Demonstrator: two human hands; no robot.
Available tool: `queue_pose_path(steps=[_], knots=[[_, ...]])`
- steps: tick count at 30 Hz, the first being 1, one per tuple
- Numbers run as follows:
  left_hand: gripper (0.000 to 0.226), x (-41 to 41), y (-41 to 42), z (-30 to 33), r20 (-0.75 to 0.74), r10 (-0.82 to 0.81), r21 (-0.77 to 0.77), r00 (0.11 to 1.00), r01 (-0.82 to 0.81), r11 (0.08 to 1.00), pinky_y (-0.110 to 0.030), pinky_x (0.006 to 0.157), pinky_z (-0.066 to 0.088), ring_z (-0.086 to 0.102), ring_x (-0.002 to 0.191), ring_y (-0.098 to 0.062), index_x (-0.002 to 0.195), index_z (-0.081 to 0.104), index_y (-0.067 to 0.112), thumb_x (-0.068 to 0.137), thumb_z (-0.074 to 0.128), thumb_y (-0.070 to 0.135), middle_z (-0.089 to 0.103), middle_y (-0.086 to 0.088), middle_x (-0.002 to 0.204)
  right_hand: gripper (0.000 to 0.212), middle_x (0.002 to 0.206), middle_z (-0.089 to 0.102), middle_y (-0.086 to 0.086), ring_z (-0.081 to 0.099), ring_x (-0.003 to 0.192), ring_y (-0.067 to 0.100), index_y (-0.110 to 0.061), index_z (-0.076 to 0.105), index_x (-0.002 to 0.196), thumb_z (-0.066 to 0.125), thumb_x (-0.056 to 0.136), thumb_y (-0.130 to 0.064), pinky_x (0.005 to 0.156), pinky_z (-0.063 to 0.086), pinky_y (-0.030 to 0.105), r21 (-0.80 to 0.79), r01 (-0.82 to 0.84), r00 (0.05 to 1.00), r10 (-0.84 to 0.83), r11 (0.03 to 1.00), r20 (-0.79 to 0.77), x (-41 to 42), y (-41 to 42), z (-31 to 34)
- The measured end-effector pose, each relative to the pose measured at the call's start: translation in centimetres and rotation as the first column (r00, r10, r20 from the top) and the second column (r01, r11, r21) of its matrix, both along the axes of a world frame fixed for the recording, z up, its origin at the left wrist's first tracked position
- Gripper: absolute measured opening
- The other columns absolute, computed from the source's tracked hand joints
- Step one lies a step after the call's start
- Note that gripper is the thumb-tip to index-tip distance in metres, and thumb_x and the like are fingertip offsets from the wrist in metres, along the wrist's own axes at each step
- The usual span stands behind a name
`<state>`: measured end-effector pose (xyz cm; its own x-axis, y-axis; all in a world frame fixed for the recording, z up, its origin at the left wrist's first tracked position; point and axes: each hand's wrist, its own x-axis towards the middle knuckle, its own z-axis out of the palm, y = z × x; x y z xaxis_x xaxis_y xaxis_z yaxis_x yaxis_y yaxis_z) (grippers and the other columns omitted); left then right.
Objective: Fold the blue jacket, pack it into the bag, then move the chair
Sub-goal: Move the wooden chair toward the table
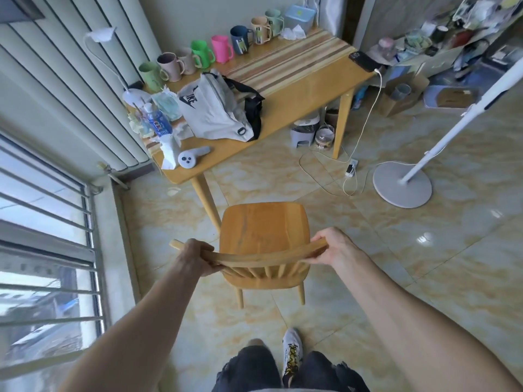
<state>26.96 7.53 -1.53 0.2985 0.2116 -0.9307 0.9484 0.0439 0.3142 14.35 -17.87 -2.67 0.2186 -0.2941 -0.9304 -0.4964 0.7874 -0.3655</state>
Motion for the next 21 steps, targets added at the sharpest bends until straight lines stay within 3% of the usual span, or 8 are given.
queue_pose_path(steps=[3,5,9,12,14,18,21], knots=[[0.028,3.1,-1.2,0.6,-0.011,0.006,-0.007,1.000,-0.006,1.000,-0.063,0.097,0.050,0.055,0.109,-0.042,0.115,0.051,-0.005,0.087,0.050,-0.011,0.053,-0.020,0.119,0.038,0.138,0.046,0.032,0.046,0.126,0.054,0.003,0.052,0.111,0.044,0.078,0.019,0.101,0.039,0.076,-0.016,-0.026,1.000,0.026,1.000,-0.006,3.1,-1.5,0.4],[0.019,4.9,-2.3,1.2,-0.009,0.002,-0.032,1.000,-0.002,0.999,-0.061,0.090,0.051,0.055,0.108,-0.040,0.105,0.054,-0.004,0.087,0.051,-0.011,0.053,-0.017,0.112,0.036,0.135,0.047,0.033,0.049,0.122,0.055,0.004,0.053,0.108,0.047,0.076,0.021,0.098,0.040,0.077,-0.003,-0.019,1.000,0.019,1.000,-0.001,5.0,-2.9,0.4],[0.005,10.1,-4.7,1.7,0.027,-0.010,-0.125,1.000,0.013,0.992,-0.061,0.098,0.050,0.053,0.109,-0.039,0.089,0.052,-0.005,0.089,0.054,-0.010,0.049,-0.015,0.099,0.058,0.133,0.046,0.033,0.046,0.125,0.056,0.000,0.054,0.120,0.053,0.067,0.022,0.097,0.040,0.078,0.020,-0.015,0.999,0.016,1.000,-0.039,10.2,-6.8,1.1],[0.008,15.6,-7.1,1.5,0.018,-0.017,-0.187,1.000,0.020,0.982,-0.066,0.104,0.044,0.048,0.113,-0.041,0.093,0.051,-0.004,0.089,0.055,-0.009,0.046,-0.016,0.105,0.035,0.131,0.045,0.030,0.041,0.133,0.053,0.000,0.055,0.112,0.052,0.081,0.016,0.103,0.035,0.077,-0.009,-0.003,0.999,0.002,1.000,-0.036,15.4,-9.5,2.1],[0.016,19.2,-9.0,1.8,-0.032,0.003,-0.235,0.999,-0.011,0.972,-0.067,0.105,0.043,0.044,0.115,-0.041,0.103,0.049,-0.003,0.089,0.056,-0.008,0.044,-0.015,0.104,0.027,0.135,0.043,0.028,0.038,0.136,0.053,-0.001,0.056,0.104,0.054,0.081,0.014,0.105,0.033,0.077,0.006,0.010,0.999,-0.010,1.000,-0.036,19.1,-11.5,2.6],[0.029,24.4,-12.3,2.2,-0.068,0.019,-0.285,0.998,-0.038,0.958,-0.067,0.107,0.040,0.041,0.128,-0.042,0.114,0.044,0.000,0.089,0.055,-0.009,0.041,-0.017,0.115,0.028,0.138,0.042,0.028,0.036,0.138,0.054,-0.003,0.056,0.103,0.055,0.080,0.014,0.104,0.032,0.079,0.000,0.020,0.999,-0.020,1.000,-0.033,24.4,-14.4,3.4],[0.021,27.0,-14.1,1.7,-0.057,0.043,-0.295,0.997,-0.058,0.954,-0.068,0.108,0.039,0.046,0.117,-0.038,0.109,0.045,0.000,0.092,0.051,-0.009,0.042,-0.014,0.099,0.030,0.134,0.041,0.030,0.035,0.138,0.055,-0.003,0.054,0.105,0.052,0.081,0.016,0.104,0.032,0.078,-0.012,0.007,1.000,-0.007,1.000,0.001,27.6,-16.1,3.8]])
